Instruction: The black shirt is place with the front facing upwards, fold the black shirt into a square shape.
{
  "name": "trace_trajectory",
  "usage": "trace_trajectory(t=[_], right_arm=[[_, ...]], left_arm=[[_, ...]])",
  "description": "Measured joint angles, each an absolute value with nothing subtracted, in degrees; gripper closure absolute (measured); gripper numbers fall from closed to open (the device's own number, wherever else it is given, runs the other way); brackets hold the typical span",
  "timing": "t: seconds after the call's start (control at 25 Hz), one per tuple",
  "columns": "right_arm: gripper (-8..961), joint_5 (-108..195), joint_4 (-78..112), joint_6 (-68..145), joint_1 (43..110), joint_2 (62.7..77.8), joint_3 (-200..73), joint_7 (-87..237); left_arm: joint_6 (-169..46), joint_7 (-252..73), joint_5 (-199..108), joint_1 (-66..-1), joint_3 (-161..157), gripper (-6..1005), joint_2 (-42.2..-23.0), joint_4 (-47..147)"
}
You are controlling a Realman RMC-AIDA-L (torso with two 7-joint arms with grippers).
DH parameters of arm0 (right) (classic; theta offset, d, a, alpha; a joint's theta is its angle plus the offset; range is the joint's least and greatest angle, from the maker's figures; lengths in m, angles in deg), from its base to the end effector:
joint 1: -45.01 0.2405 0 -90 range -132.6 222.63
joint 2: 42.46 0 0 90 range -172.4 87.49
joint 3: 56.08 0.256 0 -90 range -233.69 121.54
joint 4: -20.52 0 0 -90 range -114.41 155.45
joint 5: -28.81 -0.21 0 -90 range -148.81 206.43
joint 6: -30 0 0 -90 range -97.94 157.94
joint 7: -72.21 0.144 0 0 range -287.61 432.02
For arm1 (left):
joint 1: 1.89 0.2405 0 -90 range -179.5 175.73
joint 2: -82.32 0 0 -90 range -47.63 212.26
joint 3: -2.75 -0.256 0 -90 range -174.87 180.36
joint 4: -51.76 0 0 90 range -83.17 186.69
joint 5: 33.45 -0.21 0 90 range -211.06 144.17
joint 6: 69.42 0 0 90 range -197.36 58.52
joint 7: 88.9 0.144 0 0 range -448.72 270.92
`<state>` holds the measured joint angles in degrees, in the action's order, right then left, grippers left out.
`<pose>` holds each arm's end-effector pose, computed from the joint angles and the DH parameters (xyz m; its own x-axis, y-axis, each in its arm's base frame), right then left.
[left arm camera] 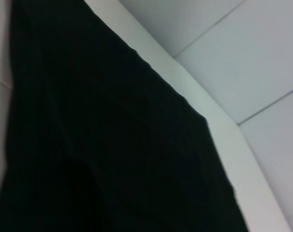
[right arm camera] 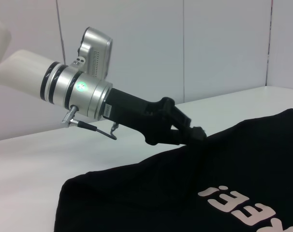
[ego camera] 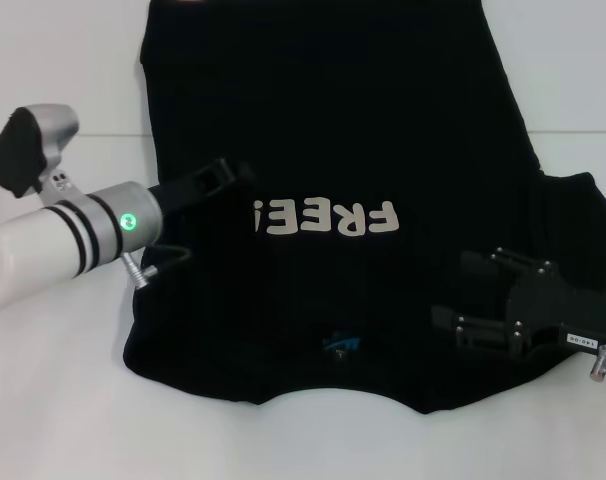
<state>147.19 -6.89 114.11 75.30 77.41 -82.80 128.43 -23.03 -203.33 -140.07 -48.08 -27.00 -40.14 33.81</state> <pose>0.2902 0.3223 -0.0178 0.8388 -0.1636 -0.5193 -0.3790 -0.8602 -0.3412 -0.2434 0.4270 -0.0525 0.0304 0.6688 0.7428 0.9893 -0.1261 0.0731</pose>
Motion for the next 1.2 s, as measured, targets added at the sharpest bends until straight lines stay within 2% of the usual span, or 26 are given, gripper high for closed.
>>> trace_trajectory(t=[0.2, 0.4, 0.72, 0.84, 0.92, 1.12, 1.2], right_arm=[[68, 147.19, -6.89, 114.17, 75.11, 77.41, -82.80, 128.45], [68, 147.20, -6.90, 114.22, 74.89, 77.41, -82.79, 128.46], [69, 147.21, -8.34, 114.12, 74.41, 77.06, -77.95, 136.54], [69, 147.58, -12.08, 113.87, 74.31, 76.38, -77.03, 147.61], [69, 148.62, -16.03, 113.83, 74.18, 75.74, -77.26, 156.48], [70, 157.73, -28.69, 114.28, 75.39, 73.15, -78.66, 183.68], [70, 162.92, -32.77, 114.66, 76.25, 72.20, -80.18, 193.57]], left_arm=[[-17.28, -203.37, -139.68, -49.18, -27.14, 905, -40.22, 34.59], [-13.99, -204.08, -138.90, -48.38, -26.88, 723, -39.75, 34.60], [2.40, -193.67, -139.17, -41.29, -27.39, 366, -36.49, 29.48], [10.22, -186.82, -139.59, -37.72, -27.79, 238, -35.72, 26.11], [16.81, -179.21, -140.07, -34.76, -29.42, 206, -35.80, 22.78], [21.25, -172.00, -140.23, -29.26, -30.80, 126, -38.23, 15.77], [21.51, -170.93, -140.45, -28.29, -30.95, 94, -38.49, 15.40]])
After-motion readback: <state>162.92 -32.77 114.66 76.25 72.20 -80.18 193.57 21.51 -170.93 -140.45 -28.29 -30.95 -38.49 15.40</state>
